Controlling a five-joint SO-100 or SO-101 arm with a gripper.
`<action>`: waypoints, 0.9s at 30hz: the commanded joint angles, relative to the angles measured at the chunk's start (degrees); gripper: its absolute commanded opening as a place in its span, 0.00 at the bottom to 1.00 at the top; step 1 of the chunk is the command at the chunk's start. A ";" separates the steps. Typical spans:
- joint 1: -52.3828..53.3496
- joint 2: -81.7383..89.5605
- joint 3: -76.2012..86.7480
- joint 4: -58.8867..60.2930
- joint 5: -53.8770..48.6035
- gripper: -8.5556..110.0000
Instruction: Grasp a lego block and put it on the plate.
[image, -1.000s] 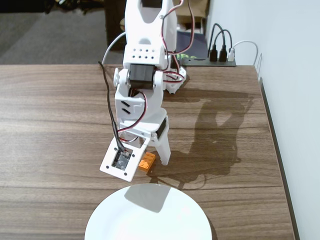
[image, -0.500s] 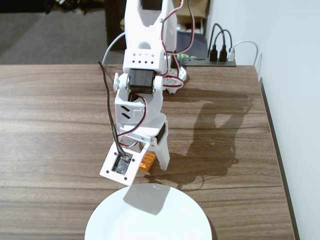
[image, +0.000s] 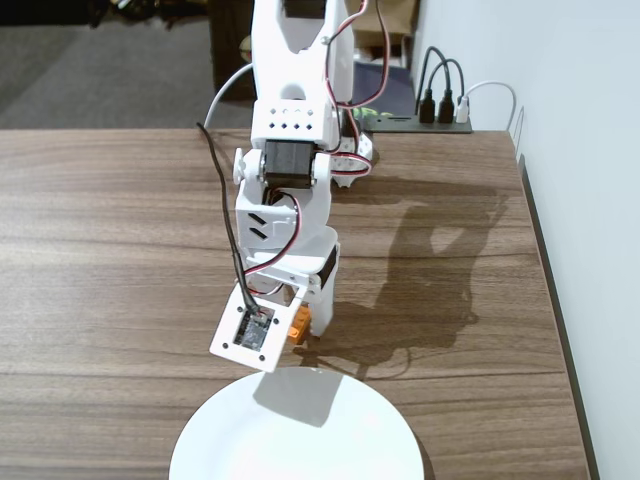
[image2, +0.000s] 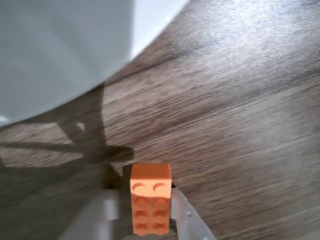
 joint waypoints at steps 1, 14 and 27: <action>0.26 0.44 0.18 -0.35 0.09 0.13; 0.18 4.75 0.53 -0.53 5.45 0.10; -2.90 17.40 1.14 -3.34 20.21 0.10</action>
